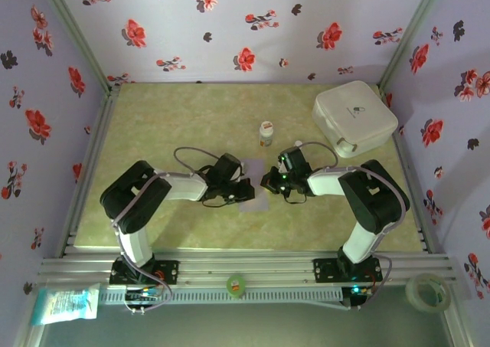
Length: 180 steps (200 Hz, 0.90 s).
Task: Fold a paper plane with a square sheet of paper (pick it up from the middle)
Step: Fold the triangle a second time at the center of the table.
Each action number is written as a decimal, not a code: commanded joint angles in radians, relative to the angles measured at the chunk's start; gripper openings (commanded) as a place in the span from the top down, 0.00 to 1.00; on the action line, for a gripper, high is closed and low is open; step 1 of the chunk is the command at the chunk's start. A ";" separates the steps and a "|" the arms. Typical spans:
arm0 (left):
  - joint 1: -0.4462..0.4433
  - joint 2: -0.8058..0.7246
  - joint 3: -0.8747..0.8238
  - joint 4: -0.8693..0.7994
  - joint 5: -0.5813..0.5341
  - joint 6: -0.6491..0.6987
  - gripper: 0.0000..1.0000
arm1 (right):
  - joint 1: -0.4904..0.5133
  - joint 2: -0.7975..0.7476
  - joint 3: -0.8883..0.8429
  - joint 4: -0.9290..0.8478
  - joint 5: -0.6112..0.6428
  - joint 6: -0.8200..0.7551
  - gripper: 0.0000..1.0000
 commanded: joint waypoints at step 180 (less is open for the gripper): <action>0.033 -0.285 -0.091 -0.111 -0.001 0.052 0.99 | 0.006 0.022 0.016 -0.108 0.071 -0.014 1.00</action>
